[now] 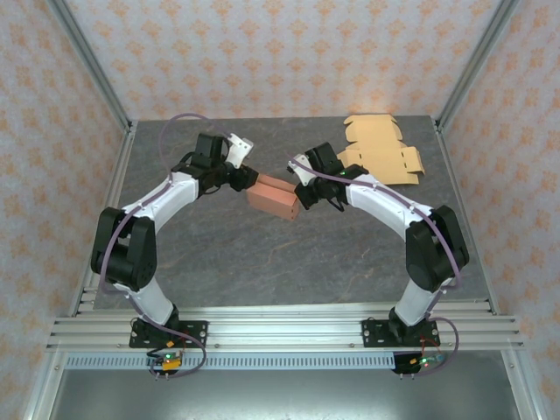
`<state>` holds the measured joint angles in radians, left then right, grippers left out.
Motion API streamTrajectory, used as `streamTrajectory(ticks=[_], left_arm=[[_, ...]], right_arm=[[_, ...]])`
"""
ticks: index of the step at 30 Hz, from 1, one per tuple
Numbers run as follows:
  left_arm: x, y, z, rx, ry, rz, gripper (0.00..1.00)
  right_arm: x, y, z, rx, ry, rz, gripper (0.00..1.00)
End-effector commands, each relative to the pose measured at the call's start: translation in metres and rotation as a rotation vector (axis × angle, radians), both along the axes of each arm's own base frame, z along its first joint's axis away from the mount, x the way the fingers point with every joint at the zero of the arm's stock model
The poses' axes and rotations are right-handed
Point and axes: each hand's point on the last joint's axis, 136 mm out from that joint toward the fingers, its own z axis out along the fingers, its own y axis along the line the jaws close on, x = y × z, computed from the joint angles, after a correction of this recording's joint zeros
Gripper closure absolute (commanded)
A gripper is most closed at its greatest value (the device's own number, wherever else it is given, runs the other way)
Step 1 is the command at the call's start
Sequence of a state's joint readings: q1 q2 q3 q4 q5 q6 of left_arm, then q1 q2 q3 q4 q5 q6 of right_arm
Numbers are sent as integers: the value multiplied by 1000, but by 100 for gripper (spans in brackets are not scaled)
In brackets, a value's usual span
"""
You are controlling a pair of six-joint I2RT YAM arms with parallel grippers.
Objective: Fold the paper box
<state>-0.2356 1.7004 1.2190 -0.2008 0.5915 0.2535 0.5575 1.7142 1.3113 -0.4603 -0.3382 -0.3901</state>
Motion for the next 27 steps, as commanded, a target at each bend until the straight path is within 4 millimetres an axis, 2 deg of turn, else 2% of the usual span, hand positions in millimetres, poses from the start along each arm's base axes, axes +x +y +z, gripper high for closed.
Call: streamTrajectory(ticks=[1,8,12,15,27], left_arm=[[-4,-7,5,-15,7,-61,65],[-14,-4,-1,-11,21,-123,61],[-14,1,-7,-46,48,-132,65],[-16,-1,-4,-53,46,-141,71],[-24,10,-21,41,69,-140,69]], right_arm=[[0,2,1,0,18,8,94],[1,1,-1,-2,24,5,94],[0,1,-3,-5,26,5,93],[0,0,-2,-5,24,1,93],[2,2,-2,8,23,-6,93]])
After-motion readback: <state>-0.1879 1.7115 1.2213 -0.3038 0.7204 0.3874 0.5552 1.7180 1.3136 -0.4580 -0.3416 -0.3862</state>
